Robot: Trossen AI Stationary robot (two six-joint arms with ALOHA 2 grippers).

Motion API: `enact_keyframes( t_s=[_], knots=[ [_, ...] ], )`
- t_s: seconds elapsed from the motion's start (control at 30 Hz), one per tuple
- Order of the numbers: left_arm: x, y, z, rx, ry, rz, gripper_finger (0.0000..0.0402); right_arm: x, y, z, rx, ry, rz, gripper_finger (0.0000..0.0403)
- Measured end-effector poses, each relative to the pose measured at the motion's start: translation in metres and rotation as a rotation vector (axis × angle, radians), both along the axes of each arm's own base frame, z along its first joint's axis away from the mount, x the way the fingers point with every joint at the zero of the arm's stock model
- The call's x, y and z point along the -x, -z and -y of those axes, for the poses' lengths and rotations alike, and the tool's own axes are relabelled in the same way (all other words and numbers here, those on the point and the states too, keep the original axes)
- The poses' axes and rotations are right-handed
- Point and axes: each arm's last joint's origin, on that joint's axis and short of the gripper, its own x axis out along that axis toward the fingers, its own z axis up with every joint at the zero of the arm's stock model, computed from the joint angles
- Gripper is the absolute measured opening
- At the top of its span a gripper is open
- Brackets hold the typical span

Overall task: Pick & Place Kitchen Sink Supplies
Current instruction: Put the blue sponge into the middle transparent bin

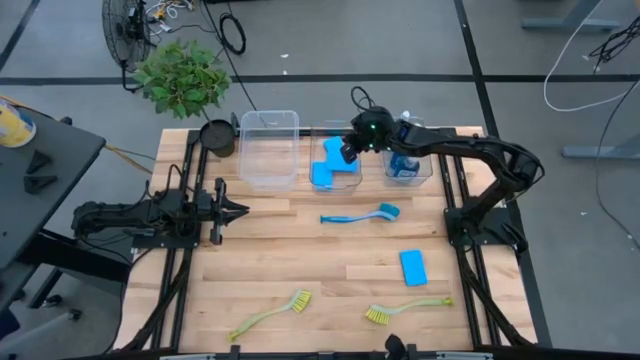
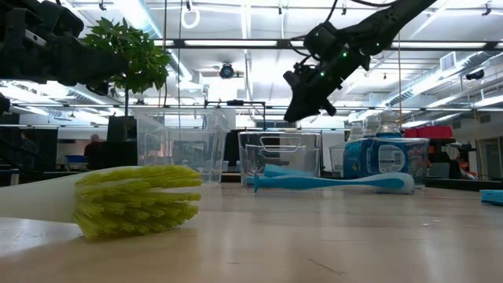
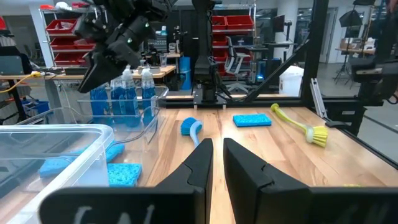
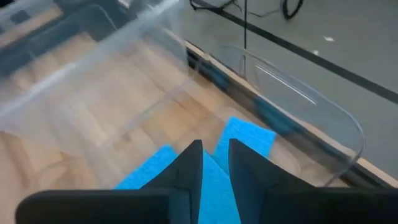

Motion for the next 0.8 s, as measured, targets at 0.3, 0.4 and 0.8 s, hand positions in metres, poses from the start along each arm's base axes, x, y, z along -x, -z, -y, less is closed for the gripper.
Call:
enact_keyframes(
  t_s=[0.3,0.4,0.8],
  knots=[
    [0.000,0.000,0.000,0.000,0.000,0.000,0.0044,0.007,-0.033,-0.026,0.096,-0.103,0.040,0.0080],
    [0.000,0.000,0.000,0.000,0.000,0.000,0.0044,0.010,-0.045,-0.040,0.098,-0.163,0.065,0.0081],
    [0.000,0.000,0.000,0.000,0.000,0.000,0.0044,0.028,-0.067,-0.106,0.053,-0.503,0.016,0.0081]
  ],
)
